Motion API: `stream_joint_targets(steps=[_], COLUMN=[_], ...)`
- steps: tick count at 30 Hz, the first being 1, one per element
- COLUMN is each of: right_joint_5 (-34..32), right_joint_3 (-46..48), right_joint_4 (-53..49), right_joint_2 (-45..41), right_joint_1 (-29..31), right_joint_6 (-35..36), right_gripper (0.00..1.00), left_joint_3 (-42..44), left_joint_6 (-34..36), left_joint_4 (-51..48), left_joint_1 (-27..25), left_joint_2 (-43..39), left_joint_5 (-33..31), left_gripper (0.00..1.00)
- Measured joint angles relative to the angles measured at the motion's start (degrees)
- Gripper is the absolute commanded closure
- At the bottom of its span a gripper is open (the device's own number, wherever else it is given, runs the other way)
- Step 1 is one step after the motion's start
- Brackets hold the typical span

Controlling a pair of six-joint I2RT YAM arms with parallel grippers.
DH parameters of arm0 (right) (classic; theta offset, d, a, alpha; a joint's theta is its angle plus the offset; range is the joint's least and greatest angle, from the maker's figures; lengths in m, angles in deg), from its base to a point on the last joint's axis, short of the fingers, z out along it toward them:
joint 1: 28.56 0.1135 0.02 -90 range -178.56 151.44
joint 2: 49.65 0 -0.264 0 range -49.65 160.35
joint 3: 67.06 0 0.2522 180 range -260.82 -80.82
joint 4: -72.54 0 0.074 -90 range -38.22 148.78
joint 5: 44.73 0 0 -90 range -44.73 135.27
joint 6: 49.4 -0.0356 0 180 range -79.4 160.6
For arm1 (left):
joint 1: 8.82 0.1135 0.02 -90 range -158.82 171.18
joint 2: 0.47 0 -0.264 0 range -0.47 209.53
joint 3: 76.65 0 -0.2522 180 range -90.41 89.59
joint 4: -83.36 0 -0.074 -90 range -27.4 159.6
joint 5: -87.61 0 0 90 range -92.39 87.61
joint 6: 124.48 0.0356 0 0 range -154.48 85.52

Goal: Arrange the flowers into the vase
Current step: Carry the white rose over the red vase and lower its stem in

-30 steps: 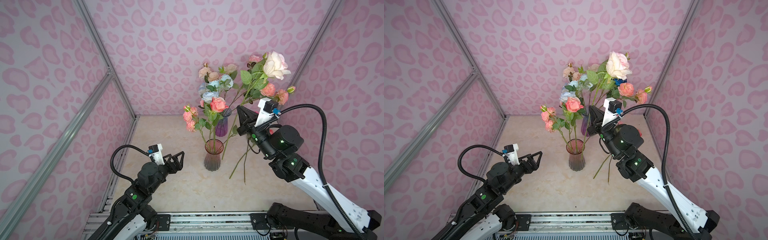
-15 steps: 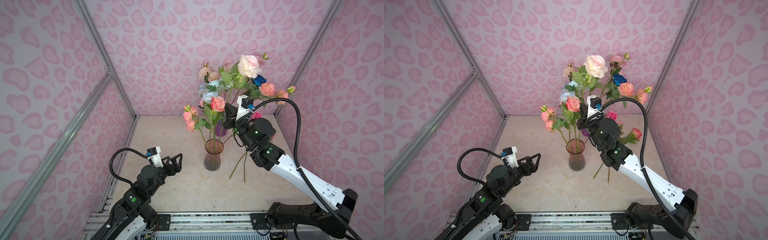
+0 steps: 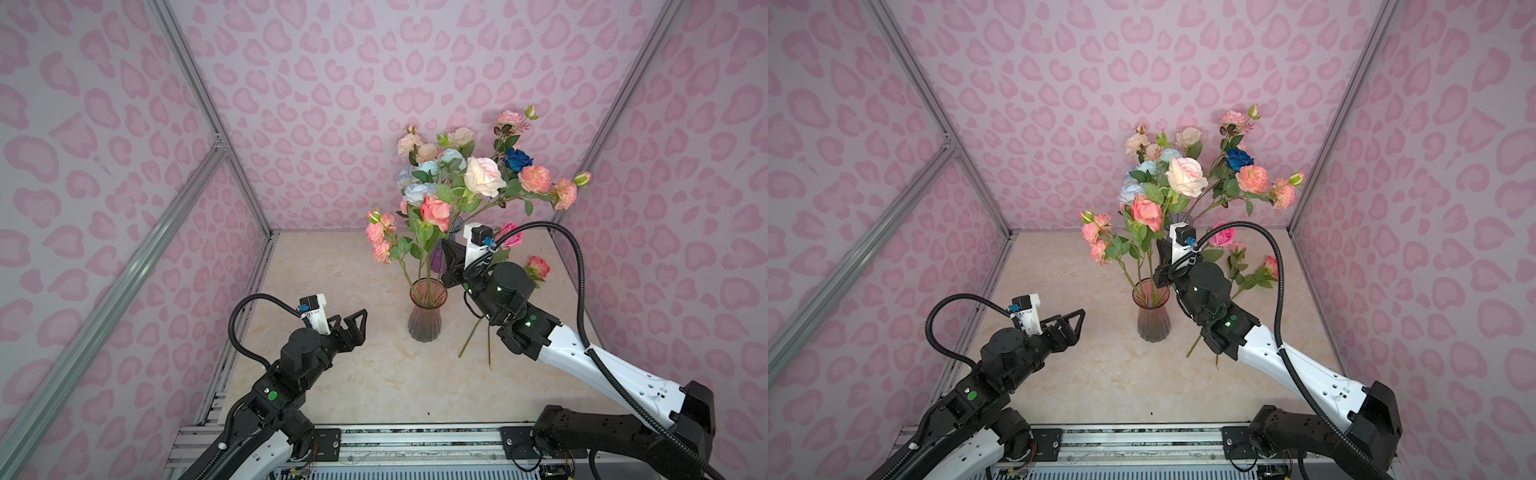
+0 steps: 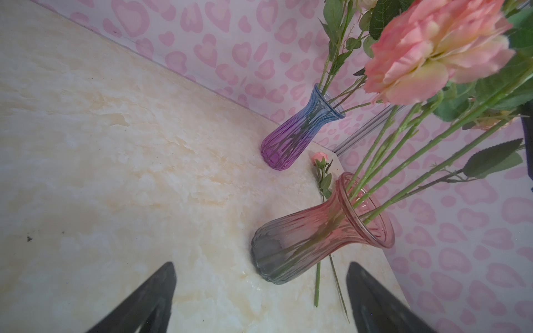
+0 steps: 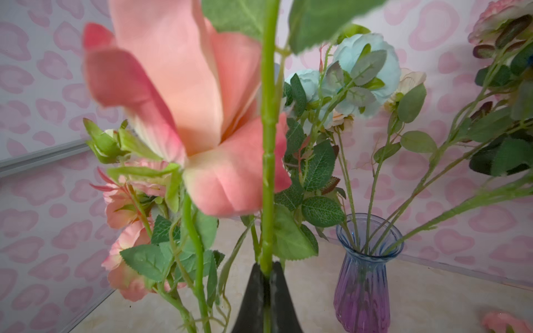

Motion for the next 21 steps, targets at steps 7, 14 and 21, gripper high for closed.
stream_joint_targets(steps=[7,14,21], right_joint_5=[-0.8,-2.7,-6.4], right_joint_3=[-0.9,-0.6,2.8], right_joint_4=[-5.0,-8.2,-12.8], right_joint_2=[-0.7,-1.3,-7.8], right_joint_1=[1.4,2.6,4.0], right_joint_6=[-0.4,-0.9,-1.9], right_gripper=[0.79,0.75,0.72], left_joint_3=[0.0,0.0,0.0], left_joint_6=[0.0,-0.5,-0.5], left_joint_4=[0.2,0.4,0.4], left_joint_1=[0.0,0.0,0.0], left_joint_2=[0.8,1.4,1.4], left_joint_5=[0.0,0.2,0.2], left_gripper=[0.07,0.07,0.07])
